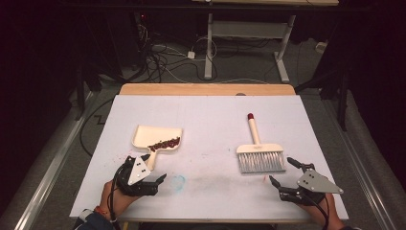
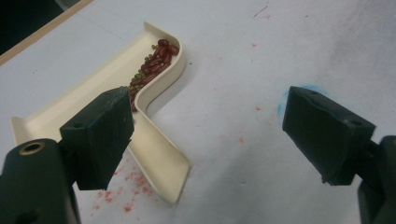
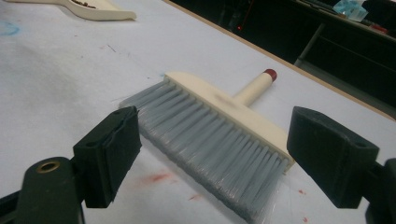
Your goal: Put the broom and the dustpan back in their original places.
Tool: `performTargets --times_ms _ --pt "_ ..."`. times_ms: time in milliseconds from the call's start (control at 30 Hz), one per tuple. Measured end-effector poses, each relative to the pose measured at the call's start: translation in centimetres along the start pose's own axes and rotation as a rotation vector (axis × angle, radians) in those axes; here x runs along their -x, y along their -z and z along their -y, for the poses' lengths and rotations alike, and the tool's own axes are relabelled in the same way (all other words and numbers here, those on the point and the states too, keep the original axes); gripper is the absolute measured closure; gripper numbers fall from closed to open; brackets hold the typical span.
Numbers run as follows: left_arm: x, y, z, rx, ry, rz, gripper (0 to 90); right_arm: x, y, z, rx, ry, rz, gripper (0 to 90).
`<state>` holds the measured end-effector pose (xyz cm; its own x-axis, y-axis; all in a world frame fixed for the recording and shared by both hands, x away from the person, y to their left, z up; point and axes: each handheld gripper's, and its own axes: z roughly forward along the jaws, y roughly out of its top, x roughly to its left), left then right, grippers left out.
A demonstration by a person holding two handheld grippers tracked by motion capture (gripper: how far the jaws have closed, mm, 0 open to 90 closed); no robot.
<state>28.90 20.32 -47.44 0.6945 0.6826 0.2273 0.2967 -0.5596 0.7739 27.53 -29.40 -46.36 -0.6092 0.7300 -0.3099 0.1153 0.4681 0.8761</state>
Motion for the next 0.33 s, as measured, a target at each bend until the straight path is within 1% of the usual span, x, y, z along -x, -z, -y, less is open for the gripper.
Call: performTargets --times_ms 100,167,233,333 --pt "-0.01 -0.13 0.01 -0.002 0.003 0.005 16.2 -0.09 -0.11 0.03 -0.009 0.001 -0.004 17.9" --pt "0.00 -0.18 0.02 -0.006 -0.003 0.007 16.2 -0.13 -0.14 0.02 -0.006 0.004 -0.008 17.9" --pt "-0.03 -0.20 0.04 -0.008 -0.006 0.009 16.2 -0.13 -0.13 -0.01 -0.006 0.006 -0.003 17.9" --pt "-0.15 -0.27 -0.01 -0.003 0.001 0.013 16.2 -0.11 -0.13 -0.08 -0.007 0.001 0.003 17.9"
